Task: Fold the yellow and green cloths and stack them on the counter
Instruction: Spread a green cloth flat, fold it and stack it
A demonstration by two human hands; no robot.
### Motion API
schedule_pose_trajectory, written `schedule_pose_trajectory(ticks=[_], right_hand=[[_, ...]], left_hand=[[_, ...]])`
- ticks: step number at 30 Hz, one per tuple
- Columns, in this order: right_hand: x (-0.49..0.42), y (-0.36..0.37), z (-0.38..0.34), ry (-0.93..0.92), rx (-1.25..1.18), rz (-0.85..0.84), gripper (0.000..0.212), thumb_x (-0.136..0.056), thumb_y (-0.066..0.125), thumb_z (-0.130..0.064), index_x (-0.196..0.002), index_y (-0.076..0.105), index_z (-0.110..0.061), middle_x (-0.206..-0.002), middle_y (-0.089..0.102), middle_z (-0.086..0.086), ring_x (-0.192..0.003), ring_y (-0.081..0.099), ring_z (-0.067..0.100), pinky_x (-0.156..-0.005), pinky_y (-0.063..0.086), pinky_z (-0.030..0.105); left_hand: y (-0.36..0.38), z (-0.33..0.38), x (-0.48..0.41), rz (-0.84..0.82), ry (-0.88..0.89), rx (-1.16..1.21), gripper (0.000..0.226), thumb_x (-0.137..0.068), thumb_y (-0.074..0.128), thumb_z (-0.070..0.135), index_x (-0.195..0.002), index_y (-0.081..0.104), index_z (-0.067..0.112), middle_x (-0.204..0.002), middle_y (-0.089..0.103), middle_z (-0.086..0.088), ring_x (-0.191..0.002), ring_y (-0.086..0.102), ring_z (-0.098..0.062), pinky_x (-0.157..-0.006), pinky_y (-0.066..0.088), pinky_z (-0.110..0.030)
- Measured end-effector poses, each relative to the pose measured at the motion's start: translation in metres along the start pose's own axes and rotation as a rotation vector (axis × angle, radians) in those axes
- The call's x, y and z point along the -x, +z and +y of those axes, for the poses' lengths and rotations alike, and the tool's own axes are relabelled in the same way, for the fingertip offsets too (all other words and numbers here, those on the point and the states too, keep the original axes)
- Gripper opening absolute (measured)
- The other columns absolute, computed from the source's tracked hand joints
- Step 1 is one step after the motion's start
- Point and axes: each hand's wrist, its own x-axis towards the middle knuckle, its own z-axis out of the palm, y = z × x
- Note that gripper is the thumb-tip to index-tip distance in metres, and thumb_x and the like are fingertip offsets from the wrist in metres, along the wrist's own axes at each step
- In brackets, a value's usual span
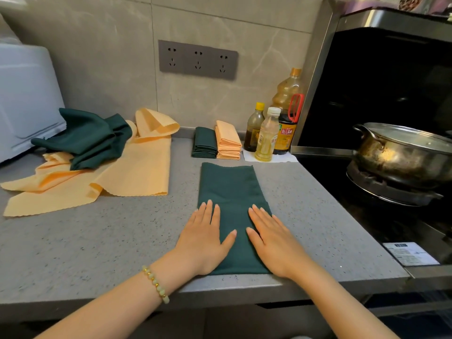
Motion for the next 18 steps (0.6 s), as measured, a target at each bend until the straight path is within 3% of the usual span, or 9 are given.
schedule_pose_trajectory(ticks=[6, 11, 13, 15, 17, 18], right_hand=[[0.005, -0.008, 0.022, -0.041, -0.025, -0.042, 0.05, -0.104, 0.015, -0.035, -0.151, 0.001, -0.025, -0.156, -0.004, -0.016, -0.142, -0.006, -0.002, -0.111, -0.009, 0.015], [0.011, -0.019, 0.038, -0.113, -0.111, -0.007, 0.044, -0.104, 0.028, -0.026, -0.147, 0.027, -0.029, -0.152, 0.02, -0.018, -0.141, 0.014, -0.002, -0.113, 0.001, 0.014], [0.015, -0.023, 0.037, -0.139, -0.09, 0.047, 0.04, -0.103, 0.034, -0.024, -0.142, 0.039, -0.03, -0.148, 0.033, -0.016, -0.139, 0.026, 0.002, -0.112, 0.01, 0.015], [0.016, -0.026, 0.033, -0.199, -0.038, 0.102, 0.037, -0.101, 0.039, -0.018, -0.133, 0.051, -0.031, -0.14, 0.046, -0.014, -0.131, 0.038, 0.008, -0.11, 0.021, 0.02], [0.017, -0.028, 0.029, -0.253, 0.035, 0.126, 0.037, -0.1, 0.04, -0.013, -0.126, 0.058, -0.033, -0.131, 0.053, -0.013, -0.122, 0.044, 0.012, -0.106, 0.027, 0.023], [0.019, -0.029, 0.029, -0.264, 0.055, 0.127, 0.038, -0.1, 0.04, -0.012, -0.125, 0.059, -0.034, -0.128, 0.055, -0.013, -0.119, 0.045, 0.012, -0.104, 0.027, 0.022]], left_hand=[[-0.008, -0.021, 0.012, -0.019, 0.029, 0.053, 0.083, -0.096, 0.02, 0.061, -0.151, -0.008, 0.007, -0.159, -0.013, -0.007, -0.147, -0.01, -0.016, -0.118, -0.006, -0.027], [-0.018, -0.034, 0.016, -0.054, 0.128, 0.062, 0.083, -0.094, 0.024, 0.062, -0.153, -0.003, 0.01, -0.16, -0.008, -0.003, -0.147, -0.009, -0.013, -0.116, -0.007, -0.025], [-0.023, -0.038, 0.014, -0.031, 0.196, 0.026, 0.085, -0.088, 0.02, 0.067, -0.154, 0.008, 0.015, -0.161, 0.003, 0.001, -0.147, -0.006, -0.012, -0.116, -0.009, -0.025], [-0.028, -0.041, 0.014, 0.029, 0.289, 0.003, 0.075, -0.088, 0.026, 0.066, -0.15, 0.027, 0.024, -0.154, 0.027, 0.007, -0.143, 0.016, -0.011, -0.12, 0.005, -0.028], [-0.033, -0.042, 0.016, 0.072, 0.361, 0.003, 0.052, -0.094, 0.04, 0.055, -0.14, 0.043, 0.033, -0.138, 0.046, 0.012, -0.125, 0.041, -0.007, -0.108, 0.03, -0.025], [-0.035, -0.043, 0.018, 0.077, 0.373, 0.0, 0.046, -0.094, 0.044, 0.053, -0.137, 0.047, 0.036, -0.132, 0.05, 0.013, -0.118, 0.046, -0.006, -0.101, 0.035, -0.024]])
